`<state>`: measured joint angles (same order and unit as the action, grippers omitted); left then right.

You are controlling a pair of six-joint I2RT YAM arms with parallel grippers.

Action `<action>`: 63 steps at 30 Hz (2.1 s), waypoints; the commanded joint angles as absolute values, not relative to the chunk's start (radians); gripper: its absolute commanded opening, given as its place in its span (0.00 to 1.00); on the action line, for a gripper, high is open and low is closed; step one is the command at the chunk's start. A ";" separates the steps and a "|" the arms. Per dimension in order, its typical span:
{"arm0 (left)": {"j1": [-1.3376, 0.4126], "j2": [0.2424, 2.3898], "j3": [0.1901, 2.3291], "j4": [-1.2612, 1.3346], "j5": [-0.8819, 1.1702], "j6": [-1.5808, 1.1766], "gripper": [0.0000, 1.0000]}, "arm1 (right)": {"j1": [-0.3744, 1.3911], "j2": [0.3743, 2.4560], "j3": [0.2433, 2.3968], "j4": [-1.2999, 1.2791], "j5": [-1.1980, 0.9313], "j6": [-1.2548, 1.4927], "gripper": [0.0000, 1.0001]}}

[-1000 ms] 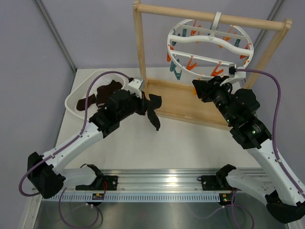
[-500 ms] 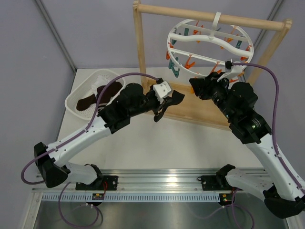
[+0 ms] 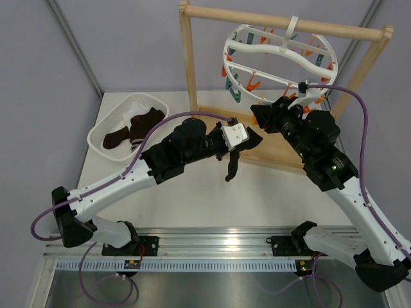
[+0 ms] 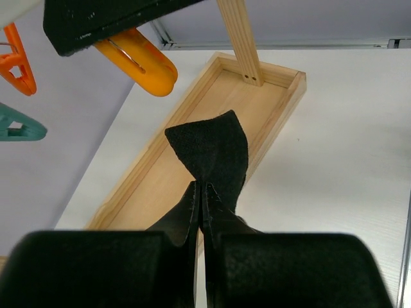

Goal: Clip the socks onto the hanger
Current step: Clamp the sock onto the hanger.

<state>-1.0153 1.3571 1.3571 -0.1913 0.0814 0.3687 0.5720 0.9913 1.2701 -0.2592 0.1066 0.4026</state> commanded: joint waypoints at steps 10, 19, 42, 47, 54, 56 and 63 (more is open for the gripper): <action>-1.017 1.365 1.428 -0.153 0.086 0.422 0.00 | 0.578 0.979 1.183 -0.167 -0.054 0.307 0.00; -1.017 1.381 1.437 -0.138 0.074 0.439 0.00 | 0.578 0.977 1.155 -0.143 -0.118 0.292 0.00; -1.000 1.433 1.537 -0.304 0.156 0.603 0.00 | 0.577 1.005 1.210 -0.233 -0.397 0.117 0.00; -0.971 1.436 1.552 -0.307 0.182 0.609 0.00 | 0.578 0.997 1.216 -0.245 -0.419 0.114 0.00; -0.963 1.434 1.580 -0.336 0.250 0.633 0.00 | 0.578 1.002 1.218 -0.271 -0.425 0.095 0.00; -0.963 1.434 1.592 -0.359 0.259 0.638 0.00 | 0.578 0.999 1.218 -0.272 -0.420 0.094 0.00; -0.962 1.437 1.609 -0.431 0.316 0.652 0.00 | 0.578 0.980 1.223 -0.276 -0.393 0.081 0.00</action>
<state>-0.9630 1.4410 1.5696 -0.4152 0.2592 0.6281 0.5488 0.9771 1.2041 -0.1959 -0.2050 0.1150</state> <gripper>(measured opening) 0.008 0.298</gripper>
